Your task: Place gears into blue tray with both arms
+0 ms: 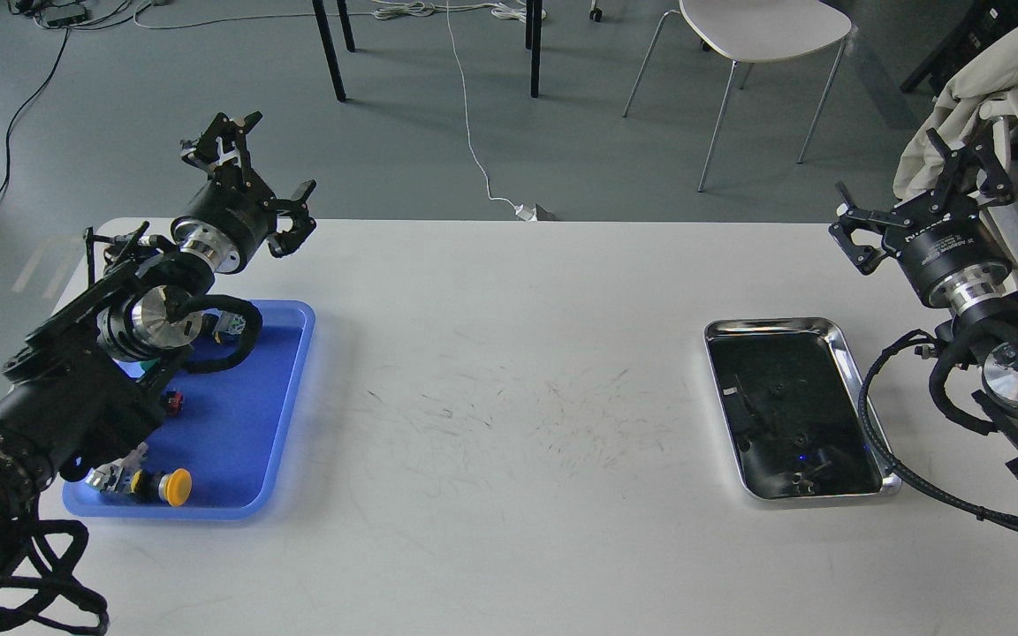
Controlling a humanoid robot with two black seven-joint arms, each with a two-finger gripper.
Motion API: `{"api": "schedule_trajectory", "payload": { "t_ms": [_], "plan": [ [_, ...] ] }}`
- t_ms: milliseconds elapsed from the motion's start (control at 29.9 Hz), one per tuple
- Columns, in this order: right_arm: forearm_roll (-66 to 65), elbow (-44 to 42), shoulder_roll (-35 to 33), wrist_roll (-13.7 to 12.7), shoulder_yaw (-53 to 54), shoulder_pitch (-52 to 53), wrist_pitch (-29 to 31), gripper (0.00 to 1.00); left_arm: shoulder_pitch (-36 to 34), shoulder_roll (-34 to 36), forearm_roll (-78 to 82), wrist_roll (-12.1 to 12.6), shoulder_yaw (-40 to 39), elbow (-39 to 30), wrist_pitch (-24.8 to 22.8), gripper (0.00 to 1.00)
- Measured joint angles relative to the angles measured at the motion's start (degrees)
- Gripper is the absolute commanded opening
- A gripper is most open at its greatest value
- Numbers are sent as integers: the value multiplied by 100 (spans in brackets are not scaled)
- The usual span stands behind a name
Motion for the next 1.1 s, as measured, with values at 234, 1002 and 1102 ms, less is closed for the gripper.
{"api": "schedule_trajectory", "payload": {
  "t_ms": [234, 1002, 1102],
  "plan": [
    [-11, -5, 39, 2, -29, 48, 18, 99, 28, 8, -13, 0, -5, 26, -4, 99],
    [-65, -394, 251, 70, -72, 264, 65, 99, 22, 31, -17, -17, -7, 354, -47, 98],
    [-82, -459, 314, 70, -100, 277, 70, 99, 17, 31, 16, -16, 0, 353, -58, 98]
  ]
}}
